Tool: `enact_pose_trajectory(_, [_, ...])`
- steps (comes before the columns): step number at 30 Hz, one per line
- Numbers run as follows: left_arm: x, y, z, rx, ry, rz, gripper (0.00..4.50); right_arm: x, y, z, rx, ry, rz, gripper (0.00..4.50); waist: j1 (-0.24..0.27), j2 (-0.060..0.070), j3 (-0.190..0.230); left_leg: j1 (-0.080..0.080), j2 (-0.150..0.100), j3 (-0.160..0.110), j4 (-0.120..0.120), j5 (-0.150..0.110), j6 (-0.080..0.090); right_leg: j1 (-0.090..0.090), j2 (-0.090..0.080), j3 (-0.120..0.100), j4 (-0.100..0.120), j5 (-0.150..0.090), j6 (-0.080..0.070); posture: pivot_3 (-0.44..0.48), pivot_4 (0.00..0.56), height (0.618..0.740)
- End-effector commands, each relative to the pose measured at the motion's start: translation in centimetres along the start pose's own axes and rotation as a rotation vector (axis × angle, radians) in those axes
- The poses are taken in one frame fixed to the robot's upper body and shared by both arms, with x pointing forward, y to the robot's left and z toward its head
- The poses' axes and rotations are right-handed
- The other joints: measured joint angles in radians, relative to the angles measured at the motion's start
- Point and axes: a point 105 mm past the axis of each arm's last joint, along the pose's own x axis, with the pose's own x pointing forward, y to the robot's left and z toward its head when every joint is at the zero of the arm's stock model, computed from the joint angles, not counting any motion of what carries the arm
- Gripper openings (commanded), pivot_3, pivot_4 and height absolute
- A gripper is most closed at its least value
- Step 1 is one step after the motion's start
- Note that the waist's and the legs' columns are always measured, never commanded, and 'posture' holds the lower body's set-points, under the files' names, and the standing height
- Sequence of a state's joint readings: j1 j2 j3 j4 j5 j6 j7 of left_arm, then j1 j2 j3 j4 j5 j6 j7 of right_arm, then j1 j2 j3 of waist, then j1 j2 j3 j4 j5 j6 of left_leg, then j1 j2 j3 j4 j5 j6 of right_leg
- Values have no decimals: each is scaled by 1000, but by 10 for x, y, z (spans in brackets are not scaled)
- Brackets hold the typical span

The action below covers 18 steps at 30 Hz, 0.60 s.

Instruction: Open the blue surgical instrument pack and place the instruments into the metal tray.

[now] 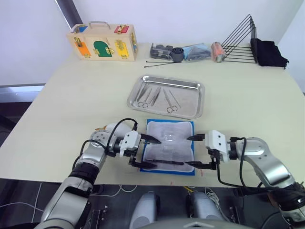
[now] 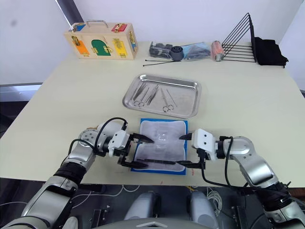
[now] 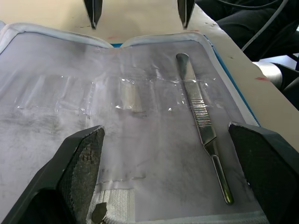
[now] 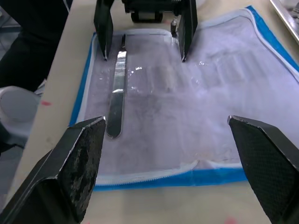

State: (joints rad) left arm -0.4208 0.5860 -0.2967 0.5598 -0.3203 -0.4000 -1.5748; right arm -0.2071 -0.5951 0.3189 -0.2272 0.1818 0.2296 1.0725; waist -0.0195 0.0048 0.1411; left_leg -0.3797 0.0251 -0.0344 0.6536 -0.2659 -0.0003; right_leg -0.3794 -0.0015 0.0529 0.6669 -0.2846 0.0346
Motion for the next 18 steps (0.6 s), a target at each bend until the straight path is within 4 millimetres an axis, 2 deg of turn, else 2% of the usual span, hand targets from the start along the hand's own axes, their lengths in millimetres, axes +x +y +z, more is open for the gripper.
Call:
enact_pose_trajectory(1, [1,-29,-27,-111,83,-108,4500,6,1,3,-23,5,9,4373,0,0,0,0,0,0,0,0,0,0,0,0,0,0,0,0,150,740])
enact_pose_trajectory(8, [1,-30,-28,-135,81,-116,4500,20,8,-9,-16,70,38,4373,-3,-1,0,0,0,0,0,0,0,0,0,0,0,0,0,0,150,740])
enact_pose_trajectory(12, [1,-30,-28,-140,81,-118,4500,21,7,-22,66,132,18,4373,-9,-1,0,0,0,0,-1,0,0,0,0,0,0,0,0,0,150,740])
enact_pose_trajectory(13, [2,-30,-28,-140,81,-118,4500,21,11,-23,93,137,34,3995,-10,-1,0,1,0,0,-1,0,0,0,0,0,0,0,0,0,150,740])
enact_pose_trajectory(15, [2,-30,-28,-140,80,-118,4500,21,17,-25,118,147,64,3579,-11,-2,-1,1,0,0,0,0,0,0,0,0,0,0,0,0,150,740])
enact_pose_trajectory(17, [2,-30,-28,-139,80,-117,4500,20,21,-29,114,172,77,2519,-13,-2,-1,1,0,0,0,0,0,0,0,0,0,0,0,0,150,740])
enact_pose_trajectory(18, [2,-30,-28,-140,79,-117,4500,20,22,-32,109,184,82,2160,-13,-2,-1,1,0,-1,0,0,0,0,0,0,0,0,0,0,150,740])
